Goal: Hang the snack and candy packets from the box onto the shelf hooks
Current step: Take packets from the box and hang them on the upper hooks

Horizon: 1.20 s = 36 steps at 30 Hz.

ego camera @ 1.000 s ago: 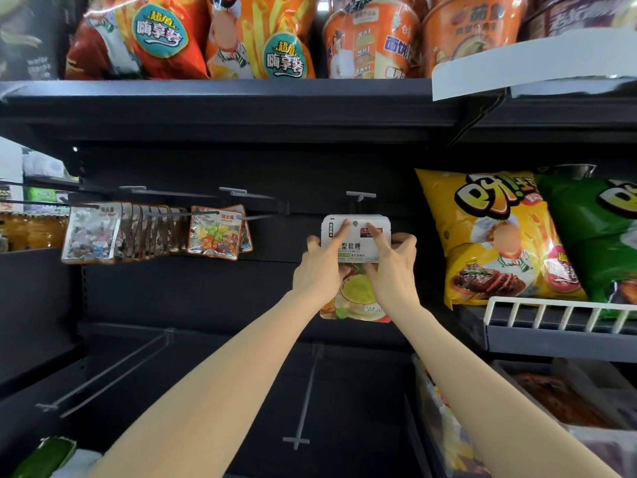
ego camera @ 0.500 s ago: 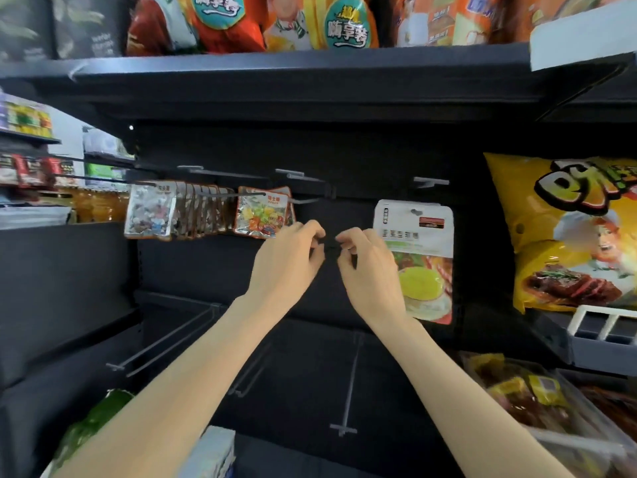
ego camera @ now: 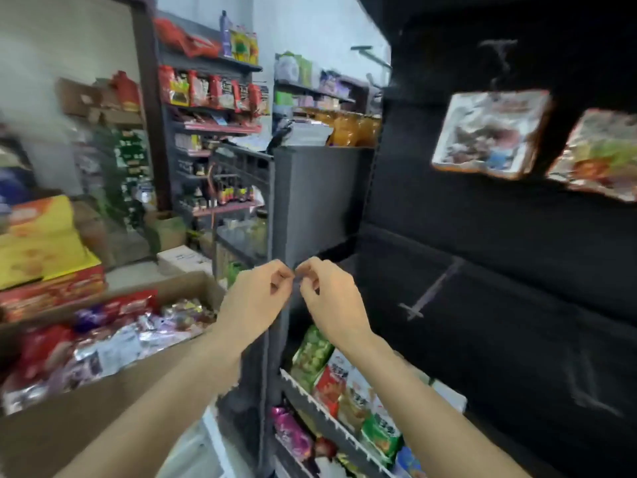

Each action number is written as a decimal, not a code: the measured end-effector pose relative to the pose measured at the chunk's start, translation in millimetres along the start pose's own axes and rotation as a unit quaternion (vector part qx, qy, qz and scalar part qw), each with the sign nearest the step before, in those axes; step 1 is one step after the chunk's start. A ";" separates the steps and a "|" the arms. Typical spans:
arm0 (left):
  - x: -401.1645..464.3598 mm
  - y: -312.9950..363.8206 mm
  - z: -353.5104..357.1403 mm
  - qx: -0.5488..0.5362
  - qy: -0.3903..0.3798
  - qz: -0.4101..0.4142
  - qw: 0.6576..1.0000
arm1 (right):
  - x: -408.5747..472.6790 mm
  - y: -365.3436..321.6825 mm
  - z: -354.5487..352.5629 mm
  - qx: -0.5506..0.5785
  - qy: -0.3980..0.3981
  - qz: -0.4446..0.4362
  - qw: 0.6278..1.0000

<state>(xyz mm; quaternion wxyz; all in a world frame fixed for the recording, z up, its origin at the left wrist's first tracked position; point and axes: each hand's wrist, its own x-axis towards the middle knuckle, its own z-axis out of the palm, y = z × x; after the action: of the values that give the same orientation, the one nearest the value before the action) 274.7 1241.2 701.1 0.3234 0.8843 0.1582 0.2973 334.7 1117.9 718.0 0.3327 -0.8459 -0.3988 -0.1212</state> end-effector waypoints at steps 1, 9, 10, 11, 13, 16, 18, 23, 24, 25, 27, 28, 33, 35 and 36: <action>1.7 -32.3 -10.7 0.011 -0.004 -0.024 1.000 | 11.2 -11.6 35.4 0.004 -0.036 0.001 0.999; 4.8 -258.8 -85.0 0.087 -0.048 -0.221 0.970 | 71.8 -71.7 258.6 0.041 -0.251 0.012 0.967; 4.9 -279.5 -91.3 0.100 -0.062 -0.230 0.966 | 76.8 -74.1 277.7 0.031 -0.274 0.006 0.961; 4.1 -297.9 -96.5 0.118 -0.082 -0.248 0.958 | 82.4 -76.7 294.8 0.021 -0.302 0.004 0.953; 0.2 -331.7 -105.0 0.147 -0.138 -0.276 0.940 | 94.2 -81.5 325.5 0.008 -0.371 0.013 0.929; -6.3 -370.0 -112.2 0.179 -0.243 -0.283 0.911 | 106.6 -87.7 359.0 0.006 -0.463 0.032 0.886; -9.6 -384.3 -114.1 0.161 -0.273 -0.293 0.902 | 112.9 -89.7 375.3 0.005 -0.504 0.047 0.863; -9.7 -406.9 -111.8 0.166 -0.249 -0.300 0.906 | 125.7 -84.3 407.3 0.043 -0.483 0.082 0.871; -8.7 -409.5 -110.4 0.172 -0.233 -0.294 0.911 | 128.0 -82.3 409.3 0.048 -0.486 0.070 0.870; -7.5 -410.3 -109.2 0.173 -0.215 -0.287 0.917 | 129.4 -80.8 411.1 0.057 -0.488 0.056 0.869; -3.8 -408.0 -105.7 0.158 -0.173 -0.267 0.935 | 131.6 -77.2 411.3 0.105 -0.478 0.030 0.871; -1.6 -406.5 -104.0 0.146 -0.153 -0.261 0.942 | 132.3 -75.9 410.6 0.134 -0.467 0.016 0.874; 5.3 -406.0 -94.5 0.127 -0.134 -0.264 0.947 | 134.8 -63.4 408.9 0.227 -0.441 0.029 0.868; 5.9 -406.4 -94.9 0.110 -0.127 -0.272 0.948 | 134.8 -60.3 411.0 0.244 -0.439 0.053 0.863; 6.3 -406.3 -97.1 0.105 -0.116 -0.276 0.948 | 134.5 -59.0 412.2 0.241 -0.434 0.065 0.866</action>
<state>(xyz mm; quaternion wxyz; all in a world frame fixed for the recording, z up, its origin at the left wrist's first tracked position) 182.9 1591.5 492.8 0.3139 0.8634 0.3881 0.0730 353.0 1496.9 500.0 0.3262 -0.7306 -0.4642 0.3798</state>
